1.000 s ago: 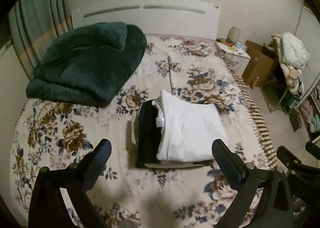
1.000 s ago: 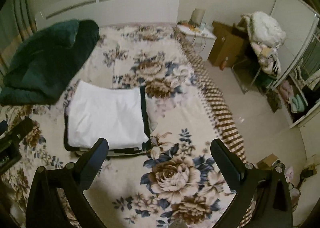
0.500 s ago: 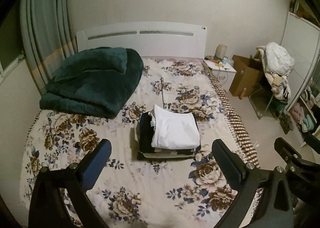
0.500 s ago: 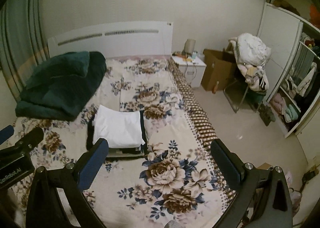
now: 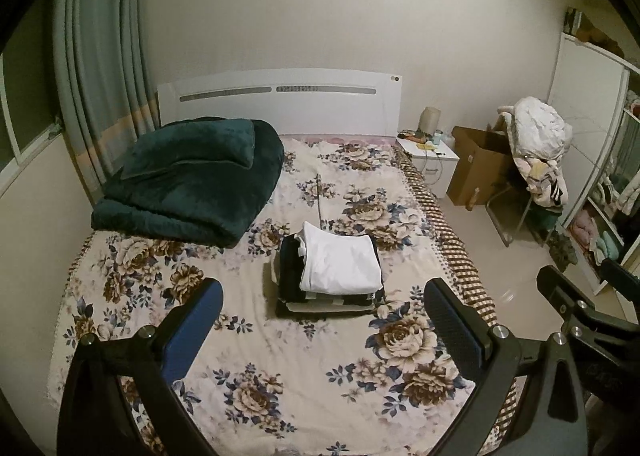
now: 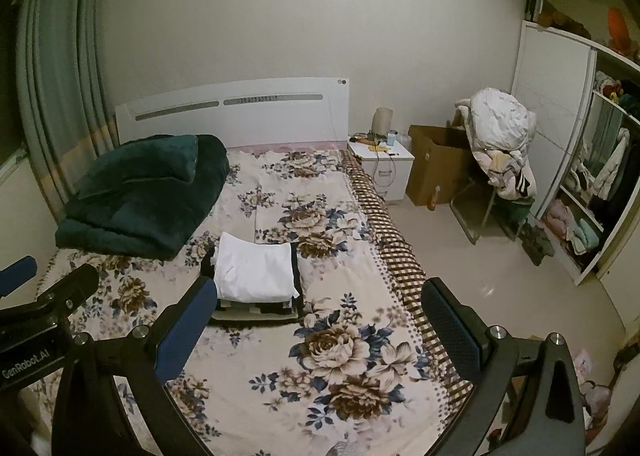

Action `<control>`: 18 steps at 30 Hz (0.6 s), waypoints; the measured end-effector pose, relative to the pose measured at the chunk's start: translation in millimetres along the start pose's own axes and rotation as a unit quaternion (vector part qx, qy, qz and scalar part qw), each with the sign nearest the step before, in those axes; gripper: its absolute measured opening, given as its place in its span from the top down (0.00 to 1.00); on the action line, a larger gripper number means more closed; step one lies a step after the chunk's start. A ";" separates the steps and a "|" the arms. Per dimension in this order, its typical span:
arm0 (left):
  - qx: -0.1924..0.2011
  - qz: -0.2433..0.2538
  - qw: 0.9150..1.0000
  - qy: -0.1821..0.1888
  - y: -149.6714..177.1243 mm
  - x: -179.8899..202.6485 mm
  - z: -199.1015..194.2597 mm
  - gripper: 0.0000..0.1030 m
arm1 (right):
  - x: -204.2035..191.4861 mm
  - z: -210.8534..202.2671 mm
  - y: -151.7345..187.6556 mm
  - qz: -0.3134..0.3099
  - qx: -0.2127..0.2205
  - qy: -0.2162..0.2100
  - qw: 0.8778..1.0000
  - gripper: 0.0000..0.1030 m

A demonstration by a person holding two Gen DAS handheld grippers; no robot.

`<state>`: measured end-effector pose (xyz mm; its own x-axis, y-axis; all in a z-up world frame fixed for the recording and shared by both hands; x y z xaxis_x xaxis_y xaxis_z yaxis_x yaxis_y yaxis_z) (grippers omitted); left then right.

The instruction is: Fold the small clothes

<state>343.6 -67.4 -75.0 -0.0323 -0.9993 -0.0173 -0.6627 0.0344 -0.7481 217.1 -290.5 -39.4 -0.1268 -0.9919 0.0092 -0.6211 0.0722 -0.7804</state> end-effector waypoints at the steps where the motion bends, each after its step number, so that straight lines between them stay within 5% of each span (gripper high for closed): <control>1: 0.001 0.000 1.000 -0.001 1.0 0.2 -3.4 0.00 | -0.3 -5.2 0.1 0.000 0.002 -0.001 1.000 0.00; 18: 0.004 -0.003 1.000 -0.025 13.8 -4.5 -15.1 0.00 | 2.0 -8.2 -0.8 -0.004 -0.001 -0.005 1.000 0.00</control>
<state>323.3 -62.3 -75.3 0.0080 -0.9989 -0.0457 -0.6565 0.0292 -0.7537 211.0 -291.7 -33.7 -0.1136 -0.9935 0.0090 -0.6229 0.0642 -0.7796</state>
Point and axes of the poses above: each gripper's, at about its wrist camera, not at the fingertips, and z roughly the way its jaws point, x to its right, y to its underside, the point moved 8 cm from there along z, roughly the way its jaws point, and after that the axes turned 6 degrees about -y, right-handed, at the moved point
